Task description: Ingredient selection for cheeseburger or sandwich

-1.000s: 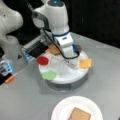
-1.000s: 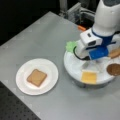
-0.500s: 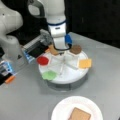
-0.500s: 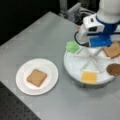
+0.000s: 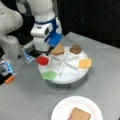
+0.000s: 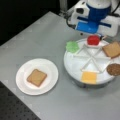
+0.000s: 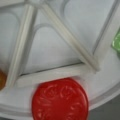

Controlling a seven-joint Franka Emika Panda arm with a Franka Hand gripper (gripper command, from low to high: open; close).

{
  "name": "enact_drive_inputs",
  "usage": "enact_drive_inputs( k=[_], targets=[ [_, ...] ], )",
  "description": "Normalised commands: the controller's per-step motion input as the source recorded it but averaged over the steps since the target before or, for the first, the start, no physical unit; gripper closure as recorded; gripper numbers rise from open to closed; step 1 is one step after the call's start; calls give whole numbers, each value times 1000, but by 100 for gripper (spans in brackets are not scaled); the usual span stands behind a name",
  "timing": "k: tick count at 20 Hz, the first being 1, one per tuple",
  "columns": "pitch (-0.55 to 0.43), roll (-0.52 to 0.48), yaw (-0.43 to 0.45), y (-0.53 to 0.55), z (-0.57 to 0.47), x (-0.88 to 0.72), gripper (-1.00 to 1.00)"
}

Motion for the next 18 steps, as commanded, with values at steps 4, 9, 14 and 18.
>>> enact_drive_inputs(
  k=[4, 9, 14, 18],
  targets=[
    [-40, 207, -246, -277, -64, 79, -100],
    [3, 302, -261, -240, 1, 105, -100],
    [47, 428, -193, -251, 67, 162, -100],
    [78, 469, -84, -268, 15, 243, -100]
  ],
)
